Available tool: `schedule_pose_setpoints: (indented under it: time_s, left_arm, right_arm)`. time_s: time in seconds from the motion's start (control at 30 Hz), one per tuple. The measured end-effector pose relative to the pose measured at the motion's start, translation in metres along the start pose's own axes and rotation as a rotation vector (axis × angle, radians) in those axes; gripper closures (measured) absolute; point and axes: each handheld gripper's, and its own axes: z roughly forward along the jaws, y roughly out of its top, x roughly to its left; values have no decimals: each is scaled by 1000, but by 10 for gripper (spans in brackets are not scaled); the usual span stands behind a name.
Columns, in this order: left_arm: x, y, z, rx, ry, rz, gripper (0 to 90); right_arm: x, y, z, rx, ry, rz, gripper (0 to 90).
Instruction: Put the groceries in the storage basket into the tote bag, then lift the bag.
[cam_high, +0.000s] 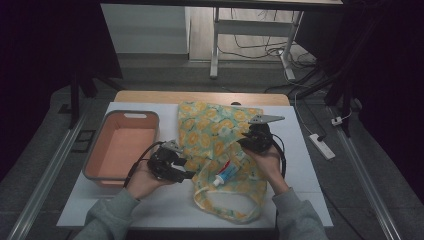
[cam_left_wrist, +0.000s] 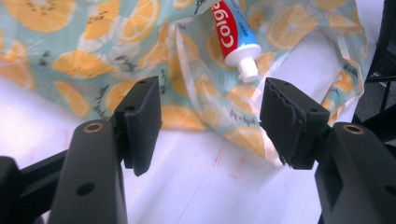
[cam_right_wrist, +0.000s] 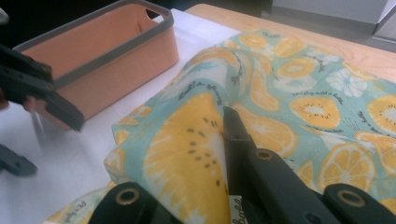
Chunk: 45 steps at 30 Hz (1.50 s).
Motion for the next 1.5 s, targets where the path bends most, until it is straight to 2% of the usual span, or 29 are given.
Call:
schedule_pose_setpoints:
  time_s: [0.1,0.23,0.4,0.53,0.83,0.93,1.0,1.1,1.2,1.27,1.37,1.43,1.5]
  left_arm:
    - [3,-2,-3,-1,-6,-6,394]
    - [1,-2,-3,11,-25,6,395]
    - [1,-1,-1,25,-35,13,395]
    - [2,0,3,38,-36,18,392]
    - [0,1,6,34,-26,21,390]
    - [-5,7,17,46,-26,39,382]
    - [-9,14,31,78,-13,53,378]
    - [-11,24,53,113,-18,46,376]
    - [-9,30,70,151,14,46,379]
    - [-6,31,79,160,31,23,384]
    - [-2,30,91,196,67,35,393]
    - [-1,30,97,196,54,25,438]
    - [-1,29,102,200,59,34,499]
  right_arm:
    - [0,-3,-2,9,-8,-7,889]
    - [2,-8,-5,22,-25,-30,889]
    - [3,-16,-8,42,-24,-39,889]
    - [4,-20,-11,55,-28,-48,889]
    - [4,-29,-13,70,-26,-50,879]
    - [4,-28,-14,65,-28,-53,845]
    - [4,-28,-13,65,-27,-60,841]
    - [5,-29,-12,70,-27,-58,826]
    - [4,-28,-13,68,-29,-62,822]
    - [4,-29,-14,63,-28,-59,818]
    - [2,-29,-15,63,-30,-54,811]
    - [1,-30,-16,62,-31,-53,805]
    - [1,-29,-16,60,-33,-54,798]
